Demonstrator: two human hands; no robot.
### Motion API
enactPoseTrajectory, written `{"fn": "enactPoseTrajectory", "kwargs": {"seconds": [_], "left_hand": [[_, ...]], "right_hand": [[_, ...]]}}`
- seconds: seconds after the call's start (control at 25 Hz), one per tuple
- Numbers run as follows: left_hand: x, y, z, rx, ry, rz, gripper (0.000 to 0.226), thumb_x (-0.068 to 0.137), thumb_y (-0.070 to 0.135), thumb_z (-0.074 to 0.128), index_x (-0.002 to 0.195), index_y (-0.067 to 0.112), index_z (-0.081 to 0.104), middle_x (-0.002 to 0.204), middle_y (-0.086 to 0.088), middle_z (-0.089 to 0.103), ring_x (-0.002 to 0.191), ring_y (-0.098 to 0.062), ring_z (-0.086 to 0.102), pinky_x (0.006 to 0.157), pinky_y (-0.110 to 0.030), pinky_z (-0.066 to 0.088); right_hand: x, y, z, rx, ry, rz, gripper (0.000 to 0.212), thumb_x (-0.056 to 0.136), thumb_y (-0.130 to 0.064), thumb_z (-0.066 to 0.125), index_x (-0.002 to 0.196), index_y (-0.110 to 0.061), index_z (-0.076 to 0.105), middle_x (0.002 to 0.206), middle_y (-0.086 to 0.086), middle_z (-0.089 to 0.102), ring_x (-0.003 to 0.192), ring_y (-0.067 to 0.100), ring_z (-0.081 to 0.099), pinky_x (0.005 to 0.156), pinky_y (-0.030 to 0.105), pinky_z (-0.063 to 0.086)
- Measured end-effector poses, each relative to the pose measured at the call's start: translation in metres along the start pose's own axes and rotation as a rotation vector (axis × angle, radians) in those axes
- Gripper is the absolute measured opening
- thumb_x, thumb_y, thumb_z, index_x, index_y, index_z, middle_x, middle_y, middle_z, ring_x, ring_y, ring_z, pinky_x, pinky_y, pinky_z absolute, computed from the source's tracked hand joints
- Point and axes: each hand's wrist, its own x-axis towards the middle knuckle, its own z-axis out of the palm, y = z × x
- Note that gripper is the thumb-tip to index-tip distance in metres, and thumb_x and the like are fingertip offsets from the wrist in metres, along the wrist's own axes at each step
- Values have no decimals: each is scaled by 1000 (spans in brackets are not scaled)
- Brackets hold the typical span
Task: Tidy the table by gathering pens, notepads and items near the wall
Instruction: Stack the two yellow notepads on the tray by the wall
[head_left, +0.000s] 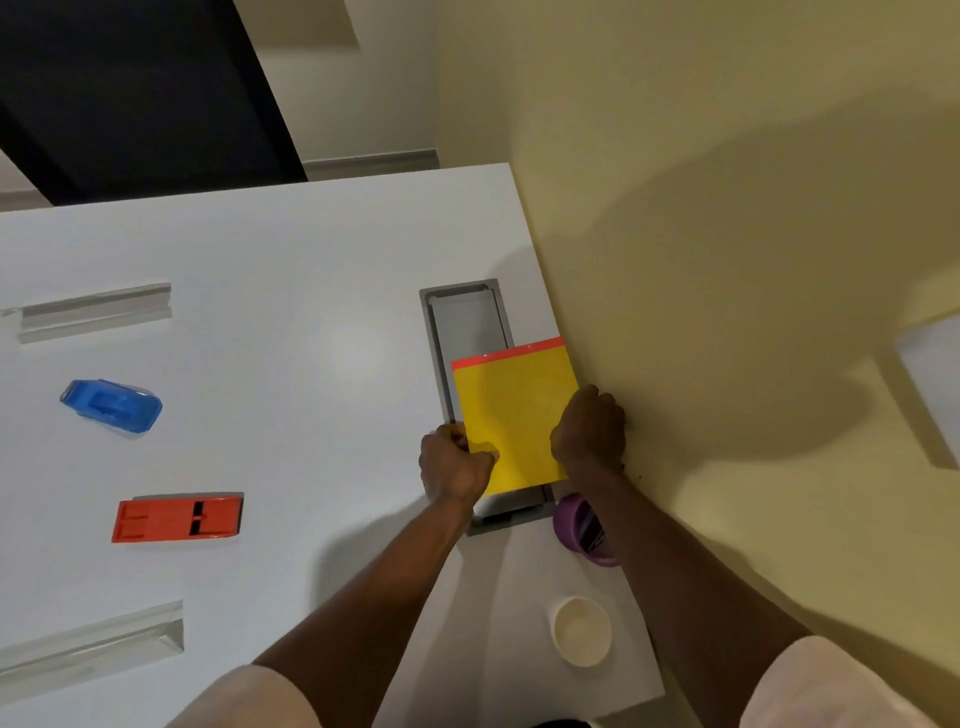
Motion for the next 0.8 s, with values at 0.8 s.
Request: {"fn": "enactPoseTrajectory", "kwargs": {"seconds": [0.8], "left_hand": [[6,-14,21,155,-56,10,78,84,38,90,145,7,51,144,-13,47,135,-33,53,110,-50,55]], "right_hand": [[20,-15,27,38,-181,119,58,86,-32,75,129,0,51,134,25,49,120,41,53,97,44,52]]}}
